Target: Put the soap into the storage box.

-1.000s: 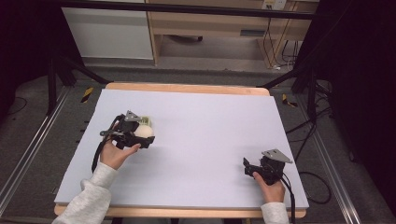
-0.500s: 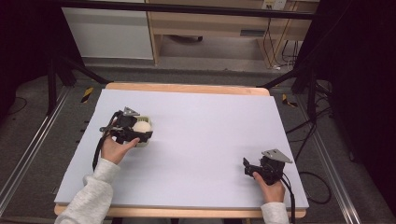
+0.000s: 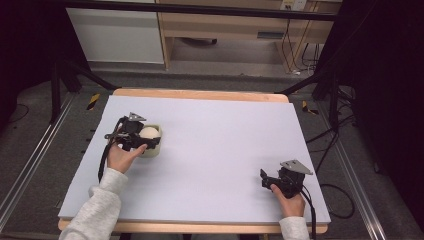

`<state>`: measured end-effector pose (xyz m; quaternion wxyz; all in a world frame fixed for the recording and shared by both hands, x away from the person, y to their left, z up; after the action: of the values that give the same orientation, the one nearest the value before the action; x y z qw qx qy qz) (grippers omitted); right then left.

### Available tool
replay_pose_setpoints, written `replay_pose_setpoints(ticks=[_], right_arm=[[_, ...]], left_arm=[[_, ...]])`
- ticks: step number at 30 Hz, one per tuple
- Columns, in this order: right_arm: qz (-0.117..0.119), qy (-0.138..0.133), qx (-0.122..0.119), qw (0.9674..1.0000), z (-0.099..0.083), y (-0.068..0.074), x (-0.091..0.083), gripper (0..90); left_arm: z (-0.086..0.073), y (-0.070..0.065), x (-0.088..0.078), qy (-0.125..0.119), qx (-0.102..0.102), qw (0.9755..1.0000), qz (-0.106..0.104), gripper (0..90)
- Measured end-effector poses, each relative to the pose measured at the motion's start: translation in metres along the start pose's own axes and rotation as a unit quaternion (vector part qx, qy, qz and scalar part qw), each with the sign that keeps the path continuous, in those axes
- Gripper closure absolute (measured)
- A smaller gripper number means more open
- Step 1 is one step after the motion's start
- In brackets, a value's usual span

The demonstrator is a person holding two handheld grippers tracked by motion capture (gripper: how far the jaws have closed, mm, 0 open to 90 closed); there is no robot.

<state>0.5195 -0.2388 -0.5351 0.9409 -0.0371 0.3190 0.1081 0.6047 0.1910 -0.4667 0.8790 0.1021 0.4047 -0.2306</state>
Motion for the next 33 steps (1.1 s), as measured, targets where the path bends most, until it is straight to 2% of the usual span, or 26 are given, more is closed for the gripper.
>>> replay_pose_setpoints(ticks=[17, 33], right_arm=[[0.001, 0.001, -0.001, 1.0, 0.0, 0.0, 0.0, 4.2], [0.001, 0.002, -0.001, 1.0, 0.0, 0.0, 0.0, 4.2]], left_arm=[[-0.004, 0.013, 0.01, 0.0, -0.016, 0.9999, 0.005, 24.2], [-0.013, 0.02, 0.025, 0.021, -0.02, 0.9995, 0.014, 24.2]])
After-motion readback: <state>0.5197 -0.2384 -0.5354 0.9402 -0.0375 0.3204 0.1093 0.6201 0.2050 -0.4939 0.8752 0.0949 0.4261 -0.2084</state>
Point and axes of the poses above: each handheld gripper's, and its own axes: x roughly forward along the jaws, z roughly out of its top, y roughly to its left, the point moved 9 cm from there along x, roughly forward along the jaws, and after that the axes turned 4 degrees about y, right-handed, at the moved point
